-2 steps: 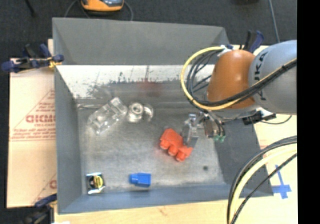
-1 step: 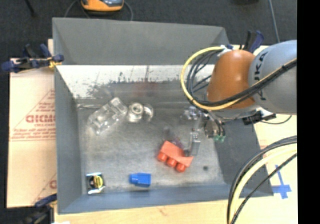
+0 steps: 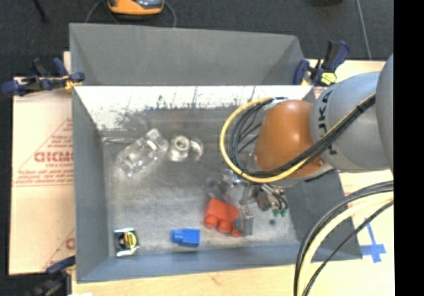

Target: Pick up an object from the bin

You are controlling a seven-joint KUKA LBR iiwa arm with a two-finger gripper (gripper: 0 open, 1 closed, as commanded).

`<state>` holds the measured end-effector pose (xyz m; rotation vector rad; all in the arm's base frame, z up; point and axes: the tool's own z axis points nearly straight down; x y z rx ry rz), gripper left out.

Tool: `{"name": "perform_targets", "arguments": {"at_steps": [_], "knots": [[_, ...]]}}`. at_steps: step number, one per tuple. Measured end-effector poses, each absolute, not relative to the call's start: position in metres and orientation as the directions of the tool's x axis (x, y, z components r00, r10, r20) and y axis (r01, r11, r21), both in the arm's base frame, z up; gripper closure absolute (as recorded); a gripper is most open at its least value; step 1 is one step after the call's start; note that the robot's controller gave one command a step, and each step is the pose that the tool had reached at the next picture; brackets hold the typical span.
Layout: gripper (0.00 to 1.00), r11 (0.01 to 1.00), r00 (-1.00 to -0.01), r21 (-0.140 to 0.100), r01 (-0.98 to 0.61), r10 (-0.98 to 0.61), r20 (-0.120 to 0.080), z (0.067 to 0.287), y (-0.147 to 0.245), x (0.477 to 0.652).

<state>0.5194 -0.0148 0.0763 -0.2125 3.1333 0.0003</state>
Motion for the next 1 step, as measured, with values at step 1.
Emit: {"name": "perform_targets", "arguments": {"at_steps": [1], "knots": [[0.0,0.956,-0.956,-0.001,-0.292,-0.292,-0.004,0.0713,0.004,0.4961]]}}
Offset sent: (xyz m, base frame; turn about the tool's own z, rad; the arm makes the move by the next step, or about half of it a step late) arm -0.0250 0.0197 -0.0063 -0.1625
